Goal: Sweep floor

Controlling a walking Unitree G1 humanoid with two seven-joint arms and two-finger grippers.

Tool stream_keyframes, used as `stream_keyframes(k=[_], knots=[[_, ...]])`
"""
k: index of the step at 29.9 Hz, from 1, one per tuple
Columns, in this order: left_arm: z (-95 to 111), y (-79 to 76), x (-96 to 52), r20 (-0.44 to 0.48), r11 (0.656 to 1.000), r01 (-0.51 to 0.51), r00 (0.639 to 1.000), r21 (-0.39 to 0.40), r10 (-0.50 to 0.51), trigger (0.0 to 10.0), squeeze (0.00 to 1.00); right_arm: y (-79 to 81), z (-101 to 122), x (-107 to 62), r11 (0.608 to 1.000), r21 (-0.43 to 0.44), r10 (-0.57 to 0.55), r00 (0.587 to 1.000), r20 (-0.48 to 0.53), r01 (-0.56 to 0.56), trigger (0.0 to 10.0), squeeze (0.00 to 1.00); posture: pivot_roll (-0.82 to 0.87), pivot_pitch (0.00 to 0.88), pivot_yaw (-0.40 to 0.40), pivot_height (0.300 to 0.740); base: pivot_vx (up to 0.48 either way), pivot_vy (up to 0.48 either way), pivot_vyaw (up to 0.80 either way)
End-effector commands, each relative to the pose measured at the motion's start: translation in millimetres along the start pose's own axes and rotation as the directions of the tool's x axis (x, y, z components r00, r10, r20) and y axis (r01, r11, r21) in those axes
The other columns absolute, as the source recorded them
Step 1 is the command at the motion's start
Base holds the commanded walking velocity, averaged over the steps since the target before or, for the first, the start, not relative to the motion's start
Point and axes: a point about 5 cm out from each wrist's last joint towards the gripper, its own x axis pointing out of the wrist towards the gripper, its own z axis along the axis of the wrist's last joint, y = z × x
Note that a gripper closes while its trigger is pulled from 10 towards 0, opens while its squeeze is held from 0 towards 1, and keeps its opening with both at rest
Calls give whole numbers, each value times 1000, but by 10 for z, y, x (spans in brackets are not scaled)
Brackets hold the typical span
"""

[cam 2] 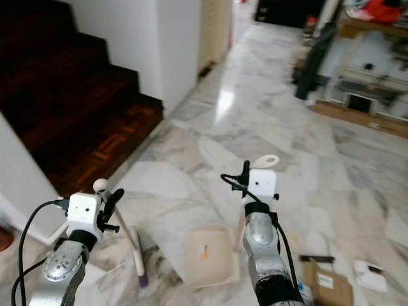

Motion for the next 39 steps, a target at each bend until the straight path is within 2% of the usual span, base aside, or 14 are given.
stream_keyframes(k=[1, 36, 39], knots=[[95, -16, 39, 52, 1000, 5, 999, -2, -5, 10000, 0, -36, 57, 26, 1000, 10, -17, 999, 29, 17, 10000, 0, 144, 36, -15, 740, 0, 0, -800], [137, 8, 54, 66, 1000, 4, 998, 5, -4, 10000, 0, 6, 50, 24, 1000, 25, -15, 1000, 25, 15, 10000, 0, 153, 33, -9, 740, 0, 0, -800], [139, 6, 57, 67, 1000, 4, 998, 8, -4, 10000, 0, 6, 51, 21, 999, 29, -17, 999, 29, 16, 10000, 0, 152, 31, -9, 740, 0, 0, 0]])
